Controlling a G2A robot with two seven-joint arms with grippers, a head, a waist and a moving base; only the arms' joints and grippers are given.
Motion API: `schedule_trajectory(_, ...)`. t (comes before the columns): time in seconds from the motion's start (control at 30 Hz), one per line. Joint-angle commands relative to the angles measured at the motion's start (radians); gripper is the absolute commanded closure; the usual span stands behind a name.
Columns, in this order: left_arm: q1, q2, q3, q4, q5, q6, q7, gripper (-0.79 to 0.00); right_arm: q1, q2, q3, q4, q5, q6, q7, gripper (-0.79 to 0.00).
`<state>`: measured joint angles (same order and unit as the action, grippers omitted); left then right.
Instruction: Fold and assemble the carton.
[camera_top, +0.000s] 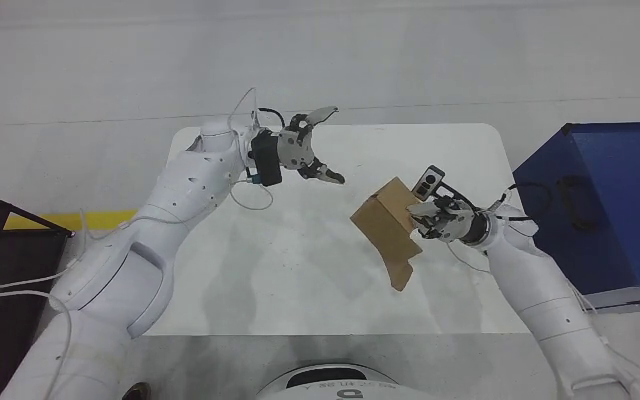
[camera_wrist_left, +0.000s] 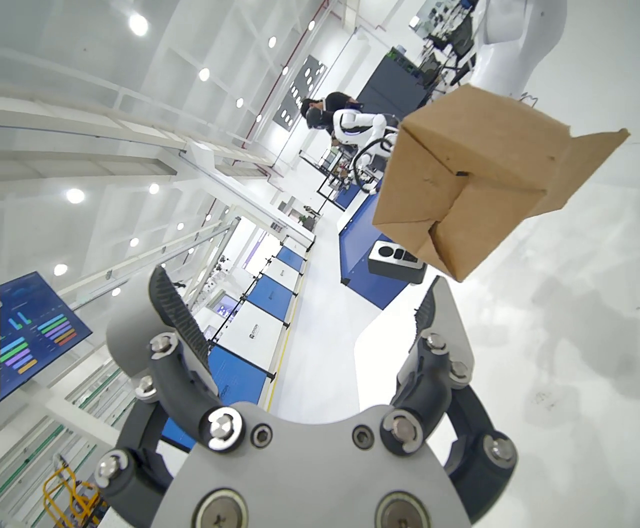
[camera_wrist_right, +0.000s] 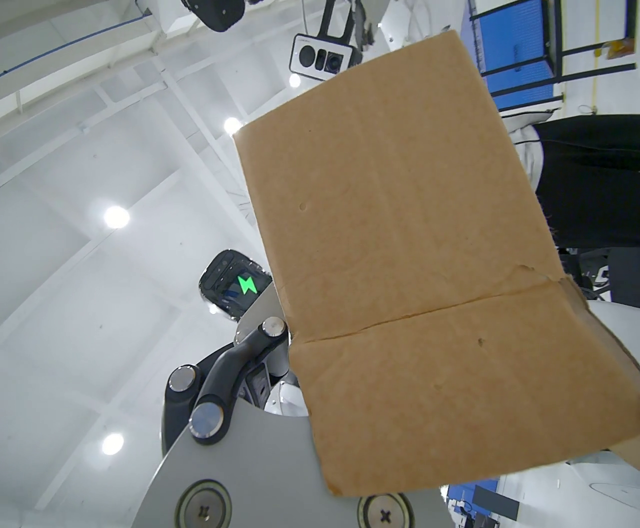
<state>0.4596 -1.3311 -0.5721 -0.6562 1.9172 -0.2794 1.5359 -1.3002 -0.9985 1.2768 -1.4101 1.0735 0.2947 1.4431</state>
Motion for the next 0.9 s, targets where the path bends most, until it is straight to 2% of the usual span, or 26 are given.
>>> schedule_trajectory(0.0, -0.002, 0.019, -0.019, 0.015, -0.003, 0.017, 0.000, -0.785, 0.002, 0.015, 0.017, -0.024, -0.135, 0.072, -0.079, 0.000)
schedule_trajectory(0.1, 0.002, 0.052, -0.054, 0.020, -0.013, 0.041, 0.000, -0.785, -0.008, 0.042, 0.060, -0.102, -0.313, 0.213, -0.187, 0.000)
schedule_trajectory(0.2, 0.016, 0.084, -0.088, 0.020, -0.028, 0.055, 0.000, -0.785, -0.050, 0.064, 0.129, -0.214, -0.397, 0.305, -0.258, 0.000)
schedule_trajectory(0.53, 0.021, 0.090, -0.094, 0.016, -0.032, 0.055, 0.000, -0.785, -0.056, 0.066, 0.137, -0.228, -0.397, 0.310, -0.263, 0.000)
schedule_trajectory(0.57, 0.021, 0.090, -0.094, 0.016, -0.032, 0.055, 0.000, -0.785, -0.055, 0.068, 0.119, -0.238, -0.458, 0.331, -0.308, 0.000)
schedule_trajectory(0.63, 0.021, 0.090, -0.094, 0.016, -0.032, 0.055, 0.000, -0.785, -0.024, 0.074, 0.072, -0.239, -0.529, 0.378, -0.296, 0.000)
schedule_trajectory(0.7, 0.021, 0.090, -0.094, 0.016, -0.032, 0.055, 0.000, -0.785, 0.016, 0.091, 0.027, -0.211, -0.586, 0.375, -0.293, 0.000)
schedule_trajectory(0.87, 0.021, 0.090, -0.094, 0.016, -0.032, 0.055, 0.000, -0.785, 0.105, 0.169, -0.126, -0.225, -0.771, 0.368, -0.285, 0.000)
